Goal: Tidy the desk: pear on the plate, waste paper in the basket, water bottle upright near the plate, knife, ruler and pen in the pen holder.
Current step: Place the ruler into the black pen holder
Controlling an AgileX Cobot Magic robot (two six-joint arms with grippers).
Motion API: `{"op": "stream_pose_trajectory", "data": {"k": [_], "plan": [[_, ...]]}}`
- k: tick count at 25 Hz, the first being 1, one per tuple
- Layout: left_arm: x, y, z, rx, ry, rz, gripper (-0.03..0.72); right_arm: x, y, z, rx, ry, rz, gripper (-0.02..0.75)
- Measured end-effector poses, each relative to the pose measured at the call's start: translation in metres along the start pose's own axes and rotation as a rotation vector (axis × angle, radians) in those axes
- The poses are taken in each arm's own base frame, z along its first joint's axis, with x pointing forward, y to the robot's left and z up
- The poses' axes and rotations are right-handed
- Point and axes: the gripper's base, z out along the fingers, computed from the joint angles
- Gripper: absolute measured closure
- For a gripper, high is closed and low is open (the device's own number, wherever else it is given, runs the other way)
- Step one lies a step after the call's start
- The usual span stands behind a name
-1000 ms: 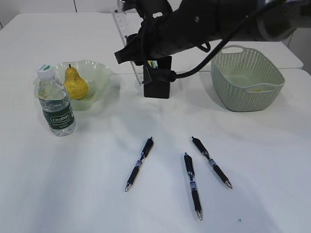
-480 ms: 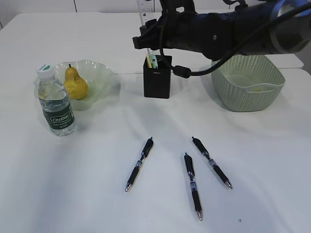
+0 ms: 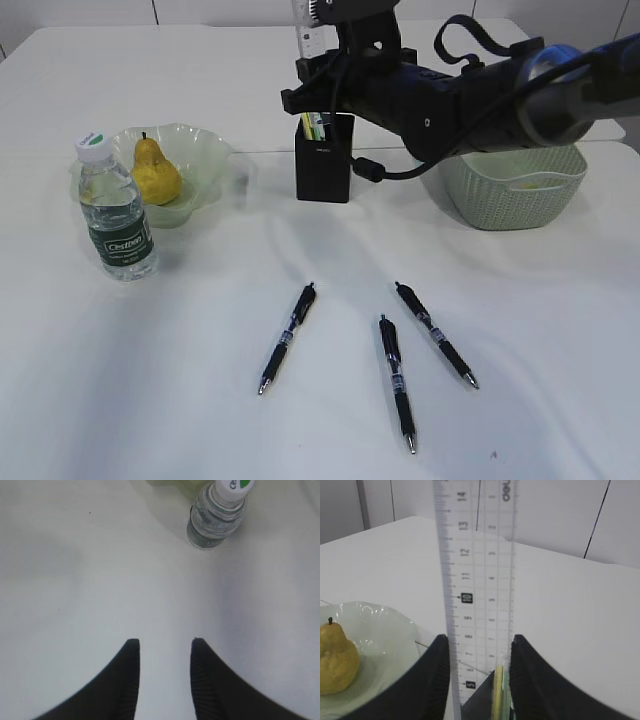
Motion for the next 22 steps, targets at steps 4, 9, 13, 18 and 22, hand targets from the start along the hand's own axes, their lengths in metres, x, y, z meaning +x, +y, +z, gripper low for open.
{"op": "stream_pose_trajectory", "data": {"k": [4, 9, 13, 18, 22], "plan": [[0.000, 0.000, 0.000, 0.000, 0.000, 0.000, 0.449, 0.009, 0.001, 0.009, 0.000, 0.006, -0.009, 0.439], [0.000, 0.000, 0.000, 0.002, 0.000, -0.001, 0.449, 0.003, 0.001, 0.021, 0.004, -0.028, -0.016, 0.439], [0.000, -0.001, 0.000, 0.012, 0.000, -0.004, 0.449, 0.001, 0.001, 0.032, -0.001, -0.016, -0.021, 0.439], [0.000, -0.002, 0.000, 0.024, 0.001, -0.008, 0.449, 0.005, -0.012, 0.036, 0.025, 0.000, -0.002, 0.439], [0.000, -0.003, 0.000, 0.035, -0.005, -0.012, 0.452, 0.006, -0.027, 0.036, 0.057, 0.001, 0.017, 0.439]]}}
